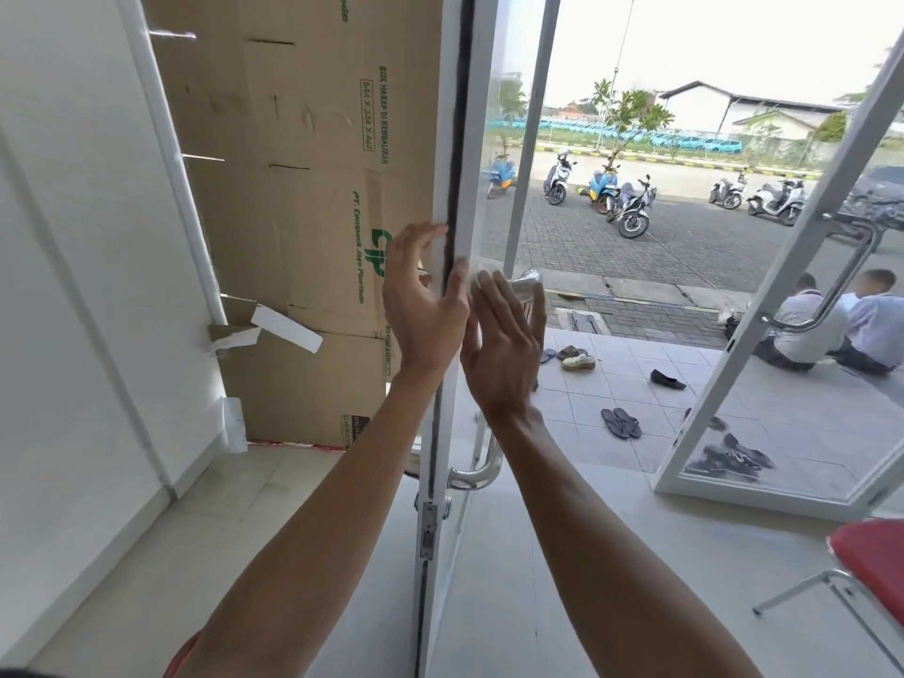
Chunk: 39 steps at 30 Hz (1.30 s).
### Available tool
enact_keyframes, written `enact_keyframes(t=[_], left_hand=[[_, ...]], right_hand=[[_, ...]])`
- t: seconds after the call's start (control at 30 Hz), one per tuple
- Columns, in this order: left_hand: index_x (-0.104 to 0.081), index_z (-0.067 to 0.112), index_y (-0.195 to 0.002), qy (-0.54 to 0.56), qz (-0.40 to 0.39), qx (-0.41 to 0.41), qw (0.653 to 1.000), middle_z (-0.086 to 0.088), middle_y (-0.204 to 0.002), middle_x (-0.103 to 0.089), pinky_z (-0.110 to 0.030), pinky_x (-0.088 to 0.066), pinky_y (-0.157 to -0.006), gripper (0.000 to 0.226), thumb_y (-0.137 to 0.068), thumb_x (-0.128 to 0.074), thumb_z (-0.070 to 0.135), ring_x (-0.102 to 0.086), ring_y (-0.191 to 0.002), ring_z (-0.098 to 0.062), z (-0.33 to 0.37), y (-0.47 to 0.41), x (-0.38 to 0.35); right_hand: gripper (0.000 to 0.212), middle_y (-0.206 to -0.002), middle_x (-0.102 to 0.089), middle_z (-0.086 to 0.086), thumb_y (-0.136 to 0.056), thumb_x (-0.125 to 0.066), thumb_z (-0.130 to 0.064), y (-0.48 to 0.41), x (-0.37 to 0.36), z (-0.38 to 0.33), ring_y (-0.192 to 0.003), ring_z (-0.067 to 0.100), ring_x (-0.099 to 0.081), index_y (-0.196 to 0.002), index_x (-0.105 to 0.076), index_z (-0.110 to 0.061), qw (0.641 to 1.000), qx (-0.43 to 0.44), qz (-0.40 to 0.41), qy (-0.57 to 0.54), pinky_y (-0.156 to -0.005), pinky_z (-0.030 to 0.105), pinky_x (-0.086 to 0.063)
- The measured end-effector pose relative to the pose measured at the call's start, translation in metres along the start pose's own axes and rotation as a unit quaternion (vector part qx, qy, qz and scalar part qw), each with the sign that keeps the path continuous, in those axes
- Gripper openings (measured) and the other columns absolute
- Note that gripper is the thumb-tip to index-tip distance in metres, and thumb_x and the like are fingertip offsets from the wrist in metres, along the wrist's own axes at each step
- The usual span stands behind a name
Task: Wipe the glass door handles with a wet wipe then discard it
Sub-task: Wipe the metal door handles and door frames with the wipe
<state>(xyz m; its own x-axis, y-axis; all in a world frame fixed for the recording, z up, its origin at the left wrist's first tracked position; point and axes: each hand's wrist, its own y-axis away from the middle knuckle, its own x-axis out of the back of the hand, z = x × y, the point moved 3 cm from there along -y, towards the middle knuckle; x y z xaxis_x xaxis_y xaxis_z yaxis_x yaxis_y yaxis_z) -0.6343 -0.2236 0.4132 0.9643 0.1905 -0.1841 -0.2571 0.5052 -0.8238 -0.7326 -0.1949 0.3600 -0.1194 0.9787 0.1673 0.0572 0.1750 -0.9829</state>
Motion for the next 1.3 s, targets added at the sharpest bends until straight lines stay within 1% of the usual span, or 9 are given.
enact_keyframes(t=[0.17, 0.27, 0.4, 0.5, 0.67, 0.83, 0.97, 1.13, 1.3], left_hand=[[-0.063, 0.006, -0.115, 0.001, -0.012, 0.027, 1.0, 0.0, -0.117, -0.066, -0.027, -0.05, -0.093, 0.036, -0.08, -0.074, 0.005, -0.06, -0.111, -0.012, -0.011, -0.003, 0.003], [-0.062, 0.007, -0.117, -0.015, -0.012, 0.031, 0.999, 0.0, -0.117, -0.066, -0.035, -0.051, -0.095, 0.037, -0.082, -0.072, 0.007, -0.061, -0.111, -0.014, -0.009, -0.001, 0.002], [-0.061, 0.008, -0.117, -0.043, 0.008, 0.031, 0.999, 0.001, -0.115, -0.065, -0.032, -0.052, -0.094, 0.04, -0.08, -0.074, 0.013, -0.061, -0.108, -0.013, -0.006, -0.001, 0.0], [-0.059, 0.009, -0.116, -0.062, 0.0, 0.03, 0.998, 0.002, -0.114, -0.065, -0.032, -0.053, -0.091, 0.045, -0.077, -0.079, 0.019, -0.061, -0.105, -0.013, -0.008, -0.003, 0.0], [-0.058, 0.011, -0.118, -0.083, -0.005, 0.035, 0.996, 0.003, -0.115, -0.066, -0.026, -0.053, -0.093, 0.05, -0.076, -0.081, 0.024, -0.062, -0.105, -0.011, -0.012, -0.008, 0.003], [-0.058, 0.011, -0.118, -0.079, 0.0, 0.031, 0.996, 0.003, -0.114, -0.065, -0.028, -0.05, -0.092, 0.048, -0.077, -0.08, 0.022, -0.061, -0.106, -0.013, -0.012, -0.008, 0.004], [-0.057, 0.01, -0.117, -0.084, -0.012, 0.03, 0.996, 0.002, -0.114, -0.065, -0.033, -0.051, -0.092, 0.049, -0.076, -0.081, 0.023, -0.061, -0.106, -0.013, -0.015, -0.012, 0.008], [-0.057, 0.013, -0.118, -0.087, -0.008, 0.033, 0.996, 0.003, -0.117, -0.066, -0.036, -0.054, -0.092, 0.051, -0.076, -0.082, 0.026, -0.062, -0.107, -0.014, -0.021, -0.015, 0.011], [-0.057, 0.011, -0.119, -0.085, 0.004, 0.032, 0.996, 0.002, -0.117, -0.066, -0.035, -0.055, -0.091, 0.051, -0.077, -0.081, 0.025, -0.063, -0.107, -0.014, -0.026, -0.017, 0.013]], right_hand=[[0.029, -0.128, -0.062, 0.007, -0.092, -0.059, -0.002, 0.012, 0.008, 0.023, -0.126, 0.019, -0.054, -0.12, -0.066, -0.005, 0.997, -0.065, 0.039, -0.008, -0.116, 0.05, -0.025], [0.033, -0.133, -0.058, 0.013, -0.092, -0.055, 0.001, 0.008, 0.006, 0.015, -0.131, 0.023, -0.049, -0.124, -0.061, 0.001, 0.999, -0.042, -0.001, -0.032, -0.117, 0.046, -0.024], [0.041, -0.141, -0.05, 0.014, -0.094, -0.053, -0.008, 0.002, 0.0, -0.006, -0.139, 0.023, -0.037, -0.134, -0.052, 0.001, 0.995, 0.031, -0.094, -0.032, -0.119, 0.046, -0.02], [0.042, -0.145, -0.046, 0.011, -0.097, -0.05, -0.012, 0.006, 0.002, 0.001, -0.141, 0.021, -0.034, -0.137, -0.049, -0.001, 0.996, 0.029, -0.083, -0.011, -0.119, 0.047, -0.016], [0.042, -0.143, -0.047, 0.014, -0.101, -0.035, -0.019, 0.019, -0.005, 0.033, -0.14, 0.022, -0.035, -0.137, -0.049, -0.001, 0.975, -0.211, -0.057, -0.027, -0.12, 0.045, -0.014], [0.038, -0.138, -0.051, 0.021, -0.094, -0.043, 0.004, 0.034, -0.012, 0.002, -0.137, 0.029, -0.041, -0.131, -0.052, 0.007, 0.985, -0.015, -0.149, -0.088, -0.115, 0.047, -0.028], [0.033, -0.13, -0.059, 0.018, -0.093, -0.05, 0.008, 0.035, -0.014, -0.008, -0.129, 0.025, -0.051, -0.125, -0.059, 0.006, 0.985, -0.137, -0.054, -0.089, -0.113, 0.039, -0.035], [0.015, -0.101, -0.074, 0.006, -0.091, -0.061, -0.001, 0.012, 0.003, -0.002, -0.095, 0.014, -0.07, -0.101, -0.073, -0.004, 0.962, -0.226, 0.065, -0.138, -0.086, 0.007, -0.047], [0.015, -0.1, -0.073, 0.005, -0.093, -0.064, -0.009, 0.001, 0.006, -0.004, -0.088, 0.009, -0.069, -0.106, -0.069, -0.005, 0.95, -0.246, 0.11, -0.16, -0.067, 0.015, -0.056]])
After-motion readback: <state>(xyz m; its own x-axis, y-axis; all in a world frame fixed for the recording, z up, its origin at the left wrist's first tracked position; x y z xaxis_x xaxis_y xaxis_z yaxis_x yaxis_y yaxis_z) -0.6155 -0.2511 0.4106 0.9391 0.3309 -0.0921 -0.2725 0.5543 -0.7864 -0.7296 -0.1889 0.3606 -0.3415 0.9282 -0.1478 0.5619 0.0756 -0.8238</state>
